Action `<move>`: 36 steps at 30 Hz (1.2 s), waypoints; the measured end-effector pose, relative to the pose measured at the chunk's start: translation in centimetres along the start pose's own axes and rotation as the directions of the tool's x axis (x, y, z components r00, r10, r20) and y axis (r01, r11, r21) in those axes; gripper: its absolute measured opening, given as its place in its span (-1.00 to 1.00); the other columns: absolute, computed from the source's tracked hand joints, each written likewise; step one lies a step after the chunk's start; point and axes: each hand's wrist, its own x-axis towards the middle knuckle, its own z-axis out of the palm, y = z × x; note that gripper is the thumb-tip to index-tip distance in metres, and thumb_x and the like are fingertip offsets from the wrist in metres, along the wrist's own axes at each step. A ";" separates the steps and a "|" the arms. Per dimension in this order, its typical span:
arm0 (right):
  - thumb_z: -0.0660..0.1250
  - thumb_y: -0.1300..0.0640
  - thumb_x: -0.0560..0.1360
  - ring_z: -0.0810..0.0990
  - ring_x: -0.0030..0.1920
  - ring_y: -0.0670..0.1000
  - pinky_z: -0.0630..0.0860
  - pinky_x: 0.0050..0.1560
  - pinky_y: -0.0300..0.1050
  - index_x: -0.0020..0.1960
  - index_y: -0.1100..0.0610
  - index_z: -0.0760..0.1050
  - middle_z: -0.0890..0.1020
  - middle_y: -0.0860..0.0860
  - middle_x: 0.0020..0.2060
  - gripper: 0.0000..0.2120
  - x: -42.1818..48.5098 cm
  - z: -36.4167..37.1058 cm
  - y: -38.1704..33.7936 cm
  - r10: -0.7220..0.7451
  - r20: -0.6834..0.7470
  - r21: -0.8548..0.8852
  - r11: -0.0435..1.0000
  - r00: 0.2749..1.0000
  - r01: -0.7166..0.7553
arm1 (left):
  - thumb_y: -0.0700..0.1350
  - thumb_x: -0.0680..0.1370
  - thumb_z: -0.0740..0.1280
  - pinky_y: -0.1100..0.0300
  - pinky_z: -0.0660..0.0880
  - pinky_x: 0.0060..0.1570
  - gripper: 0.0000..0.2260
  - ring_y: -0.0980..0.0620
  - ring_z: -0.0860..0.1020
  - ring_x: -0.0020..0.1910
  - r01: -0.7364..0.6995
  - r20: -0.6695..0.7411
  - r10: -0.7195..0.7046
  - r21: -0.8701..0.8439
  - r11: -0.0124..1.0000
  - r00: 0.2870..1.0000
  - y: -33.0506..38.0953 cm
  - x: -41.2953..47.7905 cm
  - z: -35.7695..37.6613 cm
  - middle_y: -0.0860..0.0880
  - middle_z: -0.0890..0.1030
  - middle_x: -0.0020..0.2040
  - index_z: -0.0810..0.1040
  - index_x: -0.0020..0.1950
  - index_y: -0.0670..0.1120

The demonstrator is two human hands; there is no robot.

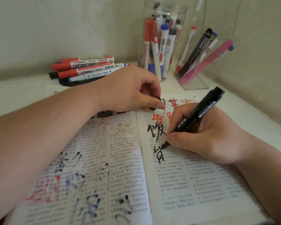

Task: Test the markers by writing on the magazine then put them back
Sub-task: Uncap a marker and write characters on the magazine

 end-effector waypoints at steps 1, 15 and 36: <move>0.48 0.16 0.30 0.52 -0.41 0.00 0.44 -0.39 -0.16 -0.27 0.15 0.60 0.59 0.19 -0.41 -0.92 0.0 0.0 -0.1 0.003 0.020 -0.014 1.000 1.000 -0.003 | 0.14 0.32 0.55 0.22 0.59 -0.15 -0.75 0.19 0.65 -0.27 0.003 0.002 -0.003 0.011 1.000 1.000 0.0 0.0 0.0 0.19 0.68 -0.26 0.66 -0.12 0.05; 0.44 0.30 0.31 0.48 -0.45 -0.07 0.39 -0.42 -0.26 -0.29 0.21 0.58 0.54 0.05 -0.47 -0.95 -0.2 -0.3 0.2 -0.017 0.118 0.090 0.996 0.993 0.006 | -0.12 0.41 0.59 0.20 0.60 -0.08 -0.70 0.06 0.65 -0.16 -0.001 0.036 0.001 -0.009 1.000 0.999 -0.5 0.0 0.0 0.17 0.70 -0.07 0.64 0.09 0.06; 0.41 0.10 0.42 0.33 -0.46 0.08 0.22 -0.46 -0.09 -0.13 0.45 0.52 0.43 0.06 -0.51 -0.64 8.3 -6.2 -2.9 -0.102 0.025 -0.007 0.995 0.994 0.102 | -0.07 0.36 0.64 0.31 0.47 -0.26 -0.39 0.17 0.55 -0.30 0.076 0.047 -0.072 -0.083 0.994 0.996 -0.8 0.6 0.2 0.19 0.68 -0.06 0.45 0.32 0.16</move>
